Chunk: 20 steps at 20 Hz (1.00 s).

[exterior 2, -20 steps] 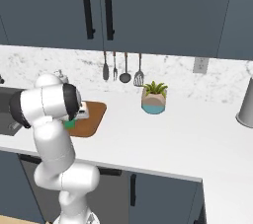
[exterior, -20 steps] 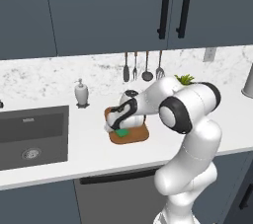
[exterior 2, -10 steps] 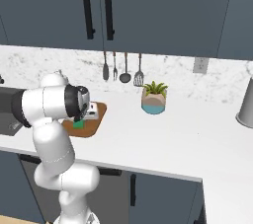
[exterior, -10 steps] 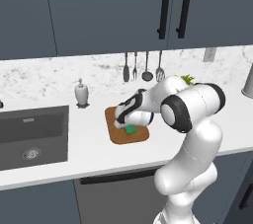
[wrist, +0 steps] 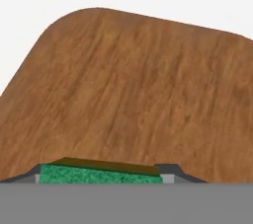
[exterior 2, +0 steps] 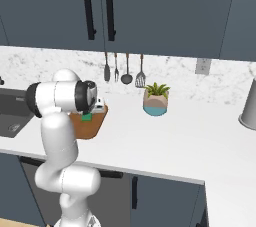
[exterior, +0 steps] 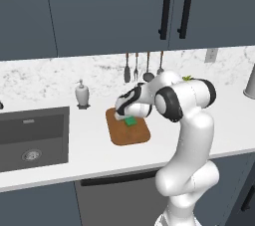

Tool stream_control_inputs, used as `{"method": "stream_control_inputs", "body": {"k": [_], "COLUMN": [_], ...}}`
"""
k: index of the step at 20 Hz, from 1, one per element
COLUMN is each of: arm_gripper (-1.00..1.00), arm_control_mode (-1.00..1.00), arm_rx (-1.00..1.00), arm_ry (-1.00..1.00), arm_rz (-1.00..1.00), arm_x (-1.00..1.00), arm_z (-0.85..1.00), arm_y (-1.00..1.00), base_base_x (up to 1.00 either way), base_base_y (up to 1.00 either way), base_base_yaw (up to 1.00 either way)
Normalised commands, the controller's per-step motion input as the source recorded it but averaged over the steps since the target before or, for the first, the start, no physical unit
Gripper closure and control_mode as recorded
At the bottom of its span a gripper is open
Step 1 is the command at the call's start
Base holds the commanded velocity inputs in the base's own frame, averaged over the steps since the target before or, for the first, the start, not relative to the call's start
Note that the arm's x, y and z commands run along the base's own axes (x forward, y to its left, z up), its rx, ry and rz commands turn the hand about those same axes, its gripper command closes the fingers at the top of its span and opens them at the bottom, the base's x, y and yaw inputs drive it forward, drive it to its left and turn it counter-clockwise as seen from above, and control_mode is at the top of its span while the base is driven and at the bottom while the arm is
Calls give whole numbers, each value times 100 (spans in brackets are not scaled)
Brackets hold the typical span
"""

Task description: Pick up the sponge from the counter and clean the cutting board by briefly scrubbing or pressing down on the cutting board. Once finished, release the sponge.

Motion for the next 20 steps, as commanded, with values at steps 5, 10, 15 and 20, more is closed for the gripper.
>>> {"method": "stream_control_inputs", "body": {"k": [5, 10, 15, 20], "arm_gripper": [100, 100, 100, 100], "arm_control_mode": [-100, -100, -100, -100], "arm_rx": [0, 1, 2, 1], "arm_ry": [2, 16, 22, 6], "arm_rz": [-1, -3, -5, -4], "arm_x": [80, 0, -34, -66], "arm_z": [-42, -90, -75, -52], "arm_y": [-62, -66, -83, -83], "base_base_x": [0, 0, 0, 0], "base_base_y": [0, 0, 0, 0], "base_base_yaw": [0, 0, 0, 0]}}
